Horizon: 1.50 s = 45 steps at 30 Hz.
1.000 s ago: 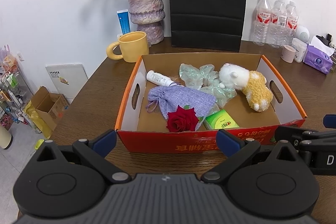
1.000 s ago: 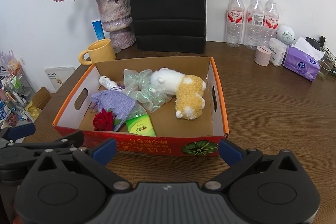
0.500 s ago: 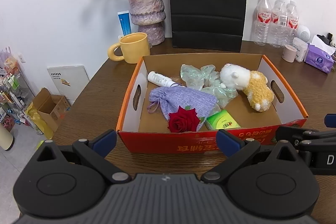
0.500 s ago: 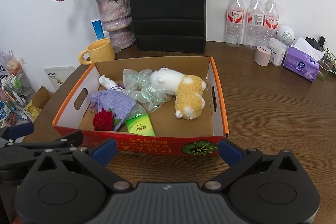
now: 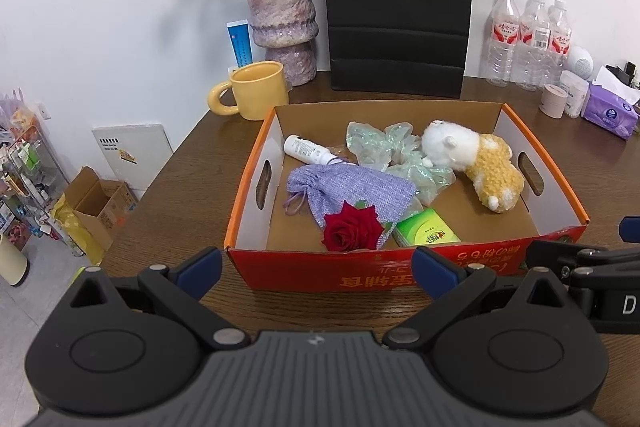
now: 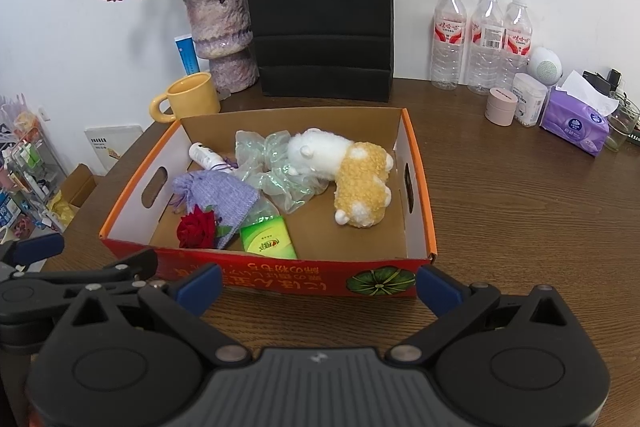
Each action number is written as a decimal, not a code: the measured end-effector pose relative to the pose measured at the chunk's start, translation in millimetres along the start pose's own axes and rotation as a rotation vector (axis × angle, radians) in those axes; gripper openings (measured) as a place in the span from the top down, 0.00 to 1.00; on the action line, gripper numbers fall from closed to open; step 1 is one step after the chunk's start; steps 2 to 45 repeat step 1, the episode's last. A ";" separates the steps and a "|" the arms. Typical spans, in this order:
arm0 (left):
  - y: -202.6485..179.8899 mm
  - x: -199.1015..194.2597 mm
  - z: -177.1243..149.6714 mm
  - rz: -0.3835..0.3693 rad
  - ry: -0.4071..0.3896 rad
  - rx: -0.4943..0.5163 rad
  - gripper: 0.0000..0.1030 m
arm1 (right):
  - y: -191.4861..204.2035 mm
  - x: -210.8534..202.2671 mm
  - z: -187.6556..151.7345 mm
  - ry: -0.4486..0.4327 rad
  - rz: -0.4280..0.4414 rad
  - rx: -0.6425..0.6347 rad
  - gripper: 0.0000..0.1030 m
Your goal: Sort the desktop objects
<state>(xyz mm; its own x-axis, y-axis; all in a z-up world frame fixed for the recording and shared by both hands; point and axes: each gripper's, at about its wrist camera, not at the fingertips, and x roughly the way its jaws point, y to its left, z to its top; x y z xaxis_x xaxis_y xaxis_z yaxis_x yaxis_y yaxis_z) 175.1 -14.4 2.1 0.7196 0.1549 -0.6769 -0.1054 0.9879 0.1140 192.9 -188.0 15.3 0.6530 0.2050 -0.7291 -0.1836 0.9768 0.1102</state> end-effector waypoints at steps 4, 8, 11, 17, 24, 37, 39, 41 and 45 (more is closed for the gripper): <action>-0.1 -0.1 0.0 0.000 -0.001 0.001 0.00 | 0.0 -0.2 -0.1 0.000 -0.001 0.000 0.00; -0.1 -0.1 0.0 0.000 -0.001 0.001 0.00 | 0.0 -0.2 -0.1 0.000 -0.001 0.000 0.00; -0.1 -0.1 0.0 0.000 -0.001 0.001 0.00 | 0.0 -0.2 -0.1 0.000 -0.001 0.000 0.00; -0.1 -0.1 0.0 0.000 -0.001 0.001 0.00 | 0.0 -0.2 -0.1 0.000 -0.001 0.000 0.00; -0.1 -0.1 0.0 0.000 -0.001 0.001 0.00 | 0.0 -0.2 -0.1 0.000 -0.001 0.000 0.00; -0.1 -0.1 0.0 0.000 -0.001 0.001 0.00 | 0.0 -0.2 -0.1 0.000 -0.001 0.000 0.00; -0.1 -0.1 0.0 0.000 -0.001 0.001 0.00 | 0.0 -0.2 -0.1 0.000 -0.001 0.000 0.00; -0.1 -0.1 0.0 0.000 -0.001 0.001 0.00 | 0.0 -0.2 -0.1 0.000 -0.001 0.000 0.00; -0.1 -0.1 0.0 0.000 -0.001 0.001 0.00 | 0.0 -0.2 -0.1 0.000 -0.001 0.000 0.00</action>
